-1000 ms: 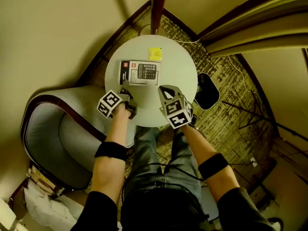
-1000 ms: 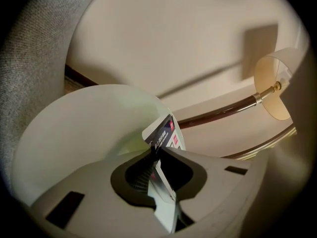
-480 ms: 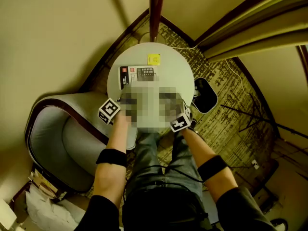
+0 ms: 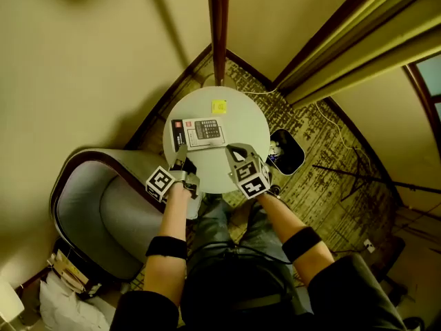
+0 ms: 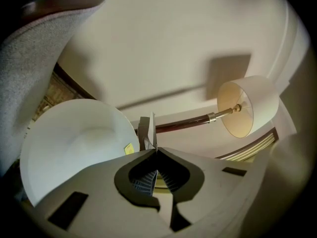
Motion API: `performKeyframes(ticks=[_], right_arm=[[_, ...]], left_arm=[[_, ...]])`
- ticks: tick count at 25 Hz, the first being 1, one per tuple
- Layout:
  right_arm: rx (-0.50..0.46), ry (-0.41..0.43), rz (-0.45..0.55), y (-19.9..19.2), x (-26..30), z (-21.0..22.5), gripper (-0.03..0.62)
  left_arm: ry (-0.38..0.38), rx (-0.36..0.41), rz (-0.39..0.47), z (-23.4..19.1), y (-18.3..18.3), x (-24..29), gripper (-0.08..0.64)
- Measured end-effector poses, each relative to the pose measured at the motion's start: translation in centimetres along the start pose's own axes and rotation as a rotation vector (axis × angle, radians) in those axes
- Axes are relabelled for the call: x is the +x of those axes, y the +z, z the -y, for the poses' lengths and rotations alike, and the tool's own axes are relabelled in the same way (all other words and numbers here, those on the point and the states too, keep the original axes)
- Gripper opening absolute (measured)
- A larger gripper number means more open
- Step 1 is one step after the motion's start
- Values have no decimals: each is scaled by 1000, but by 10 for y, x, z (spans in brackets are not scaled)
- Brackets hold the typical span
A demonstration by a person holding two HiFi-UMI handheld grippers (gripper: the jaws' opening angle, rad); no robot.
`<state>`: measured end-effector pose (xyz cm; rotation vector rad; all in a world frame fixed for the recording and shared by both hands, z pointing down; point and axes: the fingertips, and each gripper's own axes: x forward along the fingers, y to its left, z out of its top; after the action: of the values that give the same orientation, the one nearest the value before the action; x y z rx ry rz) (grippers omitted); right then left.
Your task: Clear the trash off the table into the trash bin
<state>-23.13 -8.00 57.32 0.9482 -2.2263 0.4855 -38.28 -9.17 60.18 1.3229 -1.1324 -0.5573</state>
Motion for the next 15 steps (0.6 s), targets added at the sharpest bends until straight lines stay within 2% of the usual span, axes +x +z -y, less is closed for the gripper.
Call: performKeyframes(ticks=[6,9,15], right_arm=[[21,-19,61,23,-53,2,0],[34,-37,87,31,-74,5,0],[93,-131,112,13,-116,43,0]], left_arm=[[-49,-1,4,61,-17,-32,1],[-54,2,-8,77,-25,-42,1],[-59,54,-112,93,-65,-31,1]])
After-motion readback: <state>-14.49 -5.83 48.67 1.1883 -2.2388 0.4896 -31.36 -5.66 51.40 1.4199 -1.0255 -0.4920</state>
